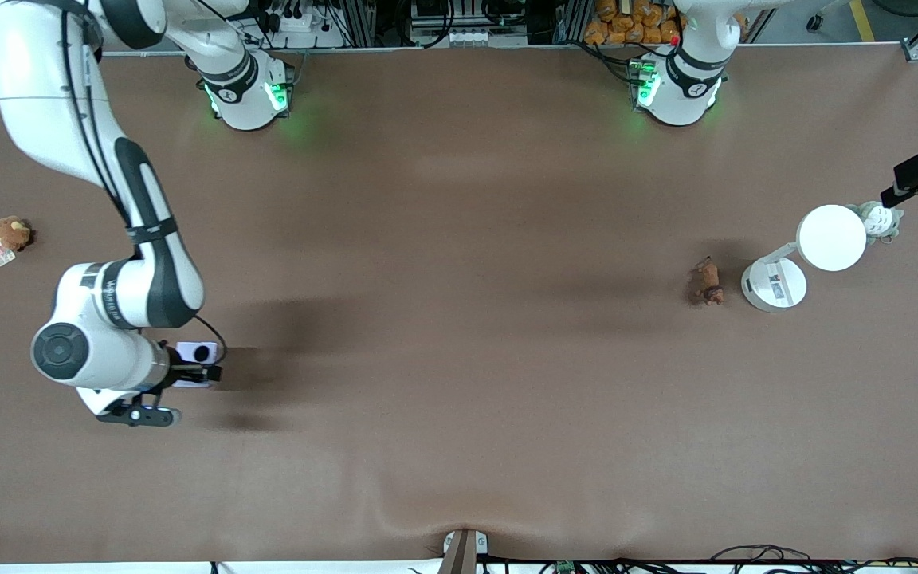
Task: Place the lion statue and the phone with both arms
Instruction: 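Carry the white phone with the right gripper toward the glass cup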
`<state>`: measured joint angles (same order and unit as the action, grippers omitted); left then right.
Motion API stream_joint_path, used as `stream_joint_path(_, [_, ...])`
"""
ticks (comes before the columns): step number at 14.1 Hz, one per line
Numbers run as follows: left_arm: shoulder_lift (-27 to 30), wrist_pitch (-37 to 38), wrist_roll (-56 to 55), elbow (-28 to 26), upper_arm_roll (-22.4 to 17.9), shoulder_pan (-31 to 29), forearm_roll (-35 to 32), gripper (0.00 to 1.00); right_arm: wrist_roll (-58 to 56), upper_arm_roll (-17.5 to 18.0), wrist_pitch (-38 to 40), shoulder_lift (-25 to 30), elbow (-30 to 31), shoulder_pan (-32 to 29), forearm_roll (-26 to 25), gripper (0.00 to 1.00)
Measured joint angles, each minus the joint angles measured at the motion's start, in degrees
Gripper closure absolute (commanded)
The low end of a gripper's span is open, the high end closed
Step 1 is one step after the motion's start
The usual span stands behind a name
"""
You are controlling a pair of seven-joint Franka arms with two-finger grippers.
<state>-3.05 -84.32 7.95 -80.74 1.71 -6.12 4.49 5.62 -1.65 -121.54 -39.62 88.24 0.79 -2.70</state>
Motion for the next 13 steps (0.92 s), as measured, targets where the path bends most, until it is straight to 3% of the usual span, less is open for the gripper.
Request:
stream_joint_path(5, [3.7, -8.1, -0.1, -10.3, 0.6, 0.0, 0.0, 0.0, -1.7, 0.0, -4.8, -0.2, 3.9, -3.4, -0.1, 1.0])
stream_joint_path(13, [5.7, -8.0, 0.1, -11.7, 0.7, 0.0, 0.0, 0.0, -1.7, 0.0, -10.8, -2.0, 6.6, -5.4, -0.3, 0.88])
